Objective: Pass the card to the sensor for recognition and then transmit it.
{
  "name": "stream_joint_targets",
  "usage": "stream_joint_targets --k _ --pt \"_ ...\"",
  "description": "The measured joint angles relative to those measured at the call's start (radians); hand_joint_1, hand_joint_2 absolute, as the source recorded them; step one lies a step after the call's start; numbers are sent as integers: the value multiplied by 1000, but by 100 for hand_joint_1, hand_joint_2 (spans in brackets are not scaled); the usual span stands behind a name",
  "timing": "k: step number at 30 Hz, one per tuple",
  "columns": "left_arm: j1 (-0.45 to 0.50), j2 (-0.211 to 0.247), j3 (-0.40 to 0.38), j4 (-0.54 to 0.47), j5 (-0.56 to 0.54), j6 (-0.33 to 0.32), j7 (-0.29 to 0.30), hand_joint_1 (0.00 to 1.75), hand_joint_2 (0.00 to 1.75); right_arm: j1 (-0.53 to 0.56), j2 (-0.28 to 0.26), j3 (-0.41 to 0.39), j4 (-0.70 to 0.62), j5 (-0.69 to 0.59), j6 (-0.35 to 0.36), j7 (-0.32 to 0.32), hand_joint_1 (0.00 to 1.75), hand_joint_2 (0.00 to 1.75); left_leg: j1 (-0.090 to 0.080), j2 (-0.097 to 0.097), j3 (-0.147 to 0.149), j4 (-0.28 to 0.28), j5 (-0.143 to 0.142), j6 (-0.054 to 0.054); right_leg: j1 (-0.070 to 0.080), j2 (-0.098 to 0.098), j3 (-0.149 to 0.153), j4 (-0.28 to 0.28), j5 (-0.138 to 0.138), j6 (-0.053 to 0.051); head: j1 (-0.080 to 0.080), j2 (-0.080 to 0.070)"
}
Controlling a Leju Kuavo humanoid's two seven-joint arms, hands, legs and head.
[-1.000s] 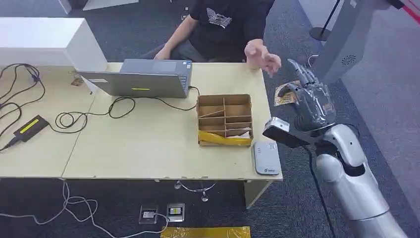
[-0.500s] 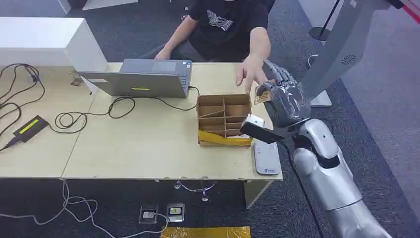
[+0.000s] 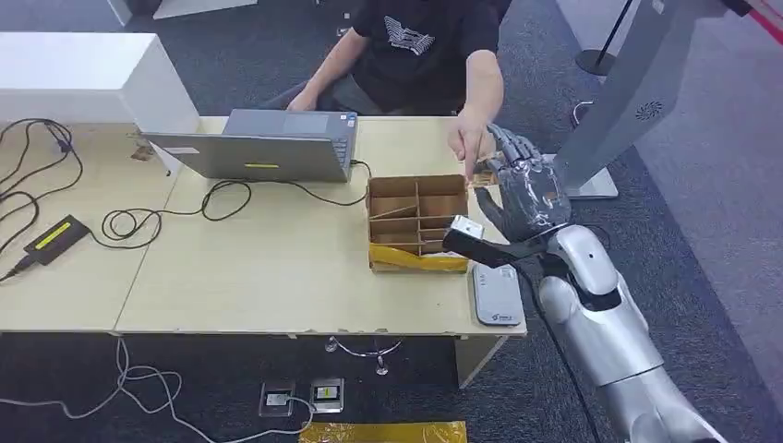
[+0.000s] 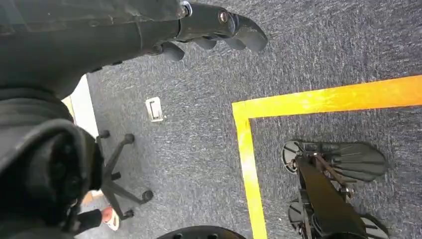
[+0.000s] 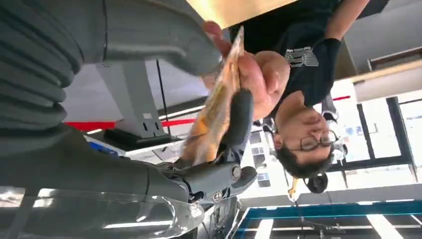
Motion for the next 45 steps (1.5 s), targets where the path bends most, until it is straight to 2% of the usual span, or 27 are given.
stream_joint_targets --k 7,17,24,35,45 --pt "0 -2 0 0 2 -2 0 0 0 0 1 1 23 15 16 11 0 175 0 0 0 0 0 0 0 0 0 0 0 0 0 0" --pt "1 -2 -3 0 11 -10 10 0 0 67 -4 0 -37 62 165 74 0 175 0 0 0 0 0 0 0 0 0 0 0 0 0 0" --pt "1 -3 -4 0 28 2 18 0 0 129 -12 -1 -79 60 179 105 0 175 0 1 0 0 0 0 0 0 0 0 0 0 0 0" --pt "1 -4 -5 0 27 16 26 0 0 176 -11 2 -77 13 156 112 0 175 0 1 0 0 0 0 0 0 0 0 0 0 0 0" --pt "0 -6 -8 0 9 17 27 0 0 168 41 18 11 -18 61 77 0 175 0 0 0 0 0 0 0 0 0 0 -1 -1 0 0"
